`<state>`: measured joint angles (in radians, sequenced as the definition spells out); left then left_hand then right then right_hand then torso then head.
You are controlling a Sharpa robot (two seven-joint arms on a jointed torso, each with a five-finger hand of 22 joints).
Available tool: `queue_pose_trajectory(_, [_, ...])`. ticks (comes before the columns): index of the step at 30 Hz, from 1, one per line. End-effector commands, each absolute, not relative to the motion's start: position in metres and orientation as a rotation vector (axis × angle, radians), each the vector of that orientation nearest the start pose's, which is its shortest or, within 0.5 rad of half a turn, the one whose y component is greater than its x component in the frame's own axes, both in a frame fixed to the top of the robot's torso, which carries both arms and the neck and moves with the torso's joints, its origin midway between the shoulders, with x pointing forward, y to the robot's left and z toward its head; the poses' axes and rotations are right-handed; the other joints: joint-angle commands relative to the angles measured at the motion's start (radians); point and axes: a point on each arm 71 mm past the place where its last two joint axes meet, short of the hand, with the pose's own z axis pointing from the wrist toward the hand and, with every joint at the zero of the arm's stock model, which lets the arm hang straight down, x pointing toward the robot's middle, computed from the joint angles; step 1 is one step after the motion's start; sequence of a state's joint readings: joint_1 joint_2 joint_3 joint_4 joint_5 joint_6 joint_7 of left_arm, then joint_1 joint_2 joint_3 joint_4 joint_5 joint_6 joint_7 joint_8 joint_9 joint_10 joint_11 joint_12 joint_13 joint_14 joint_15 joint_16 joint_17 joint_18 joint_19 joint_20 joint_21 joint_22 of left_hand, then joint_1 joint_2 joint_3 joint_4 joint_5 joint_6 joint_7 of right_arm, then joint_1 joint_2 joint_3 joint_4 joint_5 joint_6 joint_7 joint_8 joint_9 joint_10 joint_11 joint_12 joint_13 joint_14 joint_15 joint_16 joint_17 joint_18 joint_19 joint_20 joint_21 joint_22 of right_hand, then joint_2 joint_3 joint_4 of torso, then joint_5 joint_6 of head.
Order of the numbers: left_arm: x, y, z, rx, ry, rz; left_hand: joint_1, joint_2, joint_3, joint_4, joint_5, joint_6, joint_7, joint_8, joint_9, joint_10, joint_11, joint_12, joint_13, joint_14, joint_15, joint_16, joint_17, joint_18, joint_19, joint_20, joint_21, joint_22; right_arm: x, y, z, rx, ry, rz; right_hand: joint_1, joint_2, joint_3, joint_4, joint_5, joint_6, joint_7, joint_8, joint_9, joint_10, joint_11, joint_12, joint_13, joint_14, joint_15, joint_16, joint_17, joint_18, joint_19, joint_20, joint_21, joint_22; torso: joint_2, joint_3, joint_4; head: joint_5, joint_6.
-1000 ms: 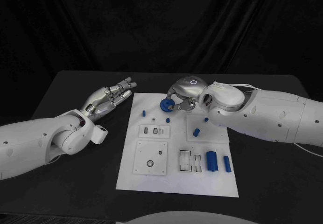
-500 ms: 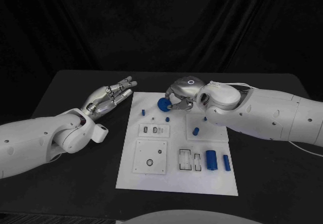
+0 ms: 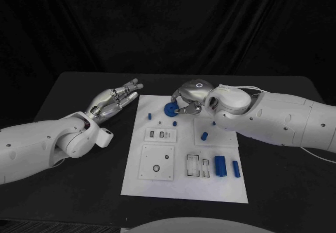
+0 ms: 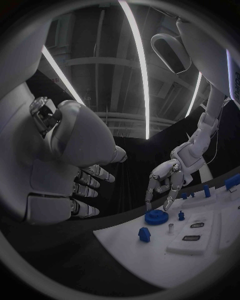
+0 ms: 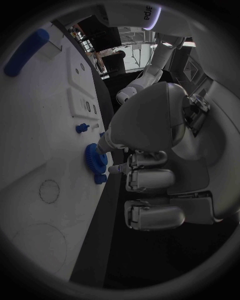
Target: Assemble the parts on the task board
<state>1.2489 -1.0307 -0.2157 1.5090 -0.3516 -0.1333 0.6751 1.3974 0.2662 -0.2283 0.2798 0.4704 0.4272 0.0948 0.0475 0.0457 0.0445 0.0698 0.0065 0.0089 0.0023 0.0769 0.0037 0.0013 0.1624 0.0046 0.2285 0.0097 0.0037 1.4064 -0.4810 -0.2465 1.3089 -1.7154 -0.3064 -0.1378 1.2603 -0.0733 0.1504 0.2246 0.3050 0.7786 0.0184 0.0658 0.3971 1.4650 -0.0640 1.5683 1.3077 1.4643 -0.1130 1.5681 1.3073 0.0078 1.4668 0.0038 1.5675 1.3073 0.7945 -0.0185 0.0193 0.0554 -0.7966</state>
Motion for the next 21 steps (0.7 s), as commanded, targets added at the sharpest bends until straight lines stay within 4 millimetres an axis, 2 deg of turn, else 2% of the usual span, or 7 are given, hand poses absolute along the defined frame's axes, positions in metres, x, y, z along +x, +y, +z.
queue_pose_trajectory(1, [0.4569, 0.2886, -0.1902, -0.565, 1.425, -1.579, 0.008, -0.001, 0.005, 0.001, 0.003, 0.001, 0.006, 0.005, 0.002, 0.000, 0.004, 0.003, 0.001, -0.002, 0.008, -0.004, -0.001, 0.018, 0.002, 0.007, -0.003, 0.001, 0.5165, -0.0739, -0.1572, -0.645, 1.468, 0.517, -0.007, -0.003, 0.000, -0.006, -0.004, -0.005, 0.001, -0.005, -0.001, 0.106, 0.006, 0.003, 0.263, 0.107, 0.004, 0.003, 0.263, -0.008, 0.104, 0.004, 0.003, 0.263, 0.000, -0.0003, 0.0001, 0.001, -0.001])
queue_pose_trajectory(4, [0.4570, 0.2886, -0.1902, -0.565, 1.425, -1.579, 0.008, -0.001, 0.005, 0.001, 0.003, 0.001, 0.006, 0.005, 0.002, 0.000, 0.004, 0.003, 0.001, -0.002, 0.008, -0.004, -0.001, 0.018, 0.002, 0.007, -0.003, 0.001, 0.5159, -0.0749, -0.1574, -0.648, 1.469, 0.520, -0.006, 0.000, 0.001, -0.006, -0.004, -0.006, -0.001, -0.004, -0.002, 0.106, 0.005, 0.003, 0.263, 0.107, 0.004, 0.003, 0.263, -0.008, 0.104, 0.003, 0.003, 0.263, 0.000, 0.0001, -0.0015, 0.003, -0.001])
queue_pose_trajectory(7, [0.4571, 0.2888, -0.1903, -0.565, 1.425, -1.579, 0.009, 0.000, 0.006, 0.001, 0.005, 0.001, 0.007, 0.005, 0.002, 0.000, 0.005, 0.003, 0.001, -0.002, 0.008, -0.004, -0.001, 0.018, 0.002, 0.008, -0.003, 0.001, 0.5152, -0.0755, -0.1584, -0.658, 1.481, 0.520, -0.004, 0.005, 0.004, -0.010, -0.005, -0.019, -0.021, -0.004, -0.017, 0.106, -0.007, 0.003, 0.263, 0.107, -0.003, 0.003, 0.263, -0.008, 0.104, -0.001, 0.003, 0.263, 0.000, 0.0004, -0.0010, 0.002, -0.001])
queue_pose_trajectory(12, [0.4575, 0.2886, -0.1904, -0.564, 1.425, -1.579, 0.009, 0.000, 0.006, 0.001, 0.005, 0.001, 0.007, 0.005, 0.002, 0.000, 0.005, 0.003, 0.001, -0.002, 0.008, -0.004, -0.001, 0.018, 0.002, 0.008, -0.003, 0.001, 0.5143, -0.0752, -0.1609, -0.676, 1.507, 0.516, -0.005, 0.006, 0.004, -0.014, -0.006, -0.045, -0.039, -0.005, -0.047, 0.106, -0.021, 0.003, 0.263, 0.107, -0.015, 0.003, 0.263, -0.008, 0.104, -0.013, 0.003, 0.263, -0.001, 0.0009, -0.0006, -0.003, -0.002])
queue_pose_trajectory(21, [0.4584, 0.2871, -0.1907, -0.563, 1.427, -1.582, 0.009, 0.000, 0.007, 0.000, 0.007, 0.000, 0.007, 0.005, 0.002, 0.000, 0.005, 0.003, 0.001, -0.002, 0.008, -0.004, -0.001, 0.018, 0.002, 0.008, -0.003, 0.001, 0.5147, -0.0742, -0.1648, -0.693, 1.540, 0.504, -0.007, 0.007, 0.003, -0.014, -0.011, -0.044, -0.044, -0.002, -0.057, 0.106, -0.025, 0.003, 0.263, 0.107, -0.019, 0.003, 0.263, -0.008, 0.104, -0.016, 0.003, 0.263, -0.001, 0.0009, -0.0024, -0.008, -0.001])
